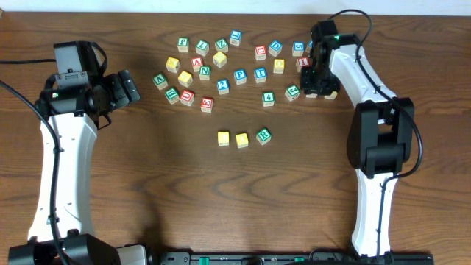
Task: Spell out CORL
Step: 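Lower the right gripper onto the blue L block and grasp it, then place the L block right of the R block and release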
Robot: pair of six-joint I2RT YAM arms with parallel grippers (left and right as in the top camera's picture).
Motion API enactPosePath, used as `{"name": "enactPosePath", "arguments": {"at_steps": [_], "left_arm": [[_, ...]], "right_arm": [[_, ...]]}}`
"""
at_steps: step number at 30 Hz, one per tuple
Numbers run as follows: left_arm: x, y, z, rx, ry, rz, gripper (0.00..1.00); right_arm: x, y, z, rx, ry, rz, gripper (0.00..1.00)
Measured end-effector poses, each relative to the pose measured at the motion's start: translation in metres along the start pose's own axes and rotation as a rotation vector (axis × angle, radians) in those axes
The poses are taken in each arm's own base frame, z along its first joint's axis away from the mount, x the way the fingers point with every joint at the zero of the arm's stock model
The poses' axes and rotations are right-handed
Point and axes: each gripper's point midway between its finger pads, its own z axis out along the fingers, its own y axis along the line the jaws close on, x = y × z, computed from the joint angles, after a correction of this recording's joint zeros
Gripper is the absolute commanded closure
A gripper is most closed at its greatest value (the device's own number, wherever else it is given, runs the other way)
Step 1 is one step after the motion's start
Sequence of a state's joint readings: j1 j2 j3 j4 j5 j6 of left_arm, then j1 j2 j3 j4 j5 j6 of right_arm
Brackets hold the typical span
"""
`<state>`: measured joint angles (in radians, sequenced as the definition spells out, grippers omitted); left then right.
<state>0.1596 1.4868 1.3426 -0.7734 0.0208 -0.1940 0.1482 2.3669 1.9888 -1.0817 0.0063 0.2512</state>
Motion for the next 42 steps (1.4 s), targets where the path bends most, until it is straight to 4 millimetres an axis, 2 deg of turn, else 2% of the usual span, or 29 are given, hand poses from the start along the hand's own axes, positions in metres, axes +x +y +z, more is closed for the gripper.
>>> {"name": "enactPosePath", "arguments": {"at_steps": [5, 8, 9, 13, 17, 21, 25, 31, 36, 42], "left_arm": [[0.0, 0.0, 0.0, 0.0, -0.001, 0.0, 0.01], [0.0, 0.0, 0.0, 0.0, 0.0, 0.0, 0.01], [0.0, 0.0, 0.0, 0.0, 0.0, 0.0, 0.01], [0.0, 0.0, 0.0, 0.0, 0.0, 0.0, 0.01], [0.0, 0.0, 0.0, 0.0, 0.0, 0.0, 0.01], [0.0, 0.0, 0.0, 0.0, 0.0, 0.0, 0.01], [0.0, 0.0, 0.0, 0.0, 0.0, 0.0, 0.01], [0.0, 0.0, 0.0, 0.0, 0.0, 0.0, 0.01], [0.0, 0.0, 0.0, 0.0, 0.0, 0.0, 0.01], [0.0, 0.0, 0.0, 0.0, 0.0, 0.0, 0.01]], "right_arm": [[-0.007, 0.001, -0.025, 0.001, -0.007, 0.0, 0.77], [0.0, 0.0, -0.04, 0.003, 0.027, -0.005, 0.82], [0.004, 0.002, -0.048, -0.006, 0.047, -0.023, 0.84], [0.021, 0.01, -0.057, -0.024, 0.113, -0.057, 0.83], [0.048, 0.036, -0.06, -0.037, 0.189, -0.144, 0.8], [0.065, 0.061, -0.054, -0.03, 0.217, -0.229, 0.78], [0.089, 0.081, -0.037, -0.016, 0.26, -0.307, 0.78], [0.116, 0.083, -0.019, 0.014, 0.334, -0.34, 0.78], [0.126, 0.082, -0.013, 0.026, 0.363, -0.353, 0.69], [0.133, 0.078, -0.011, 0.036, 0.388, -0.352, 0.65]]}}
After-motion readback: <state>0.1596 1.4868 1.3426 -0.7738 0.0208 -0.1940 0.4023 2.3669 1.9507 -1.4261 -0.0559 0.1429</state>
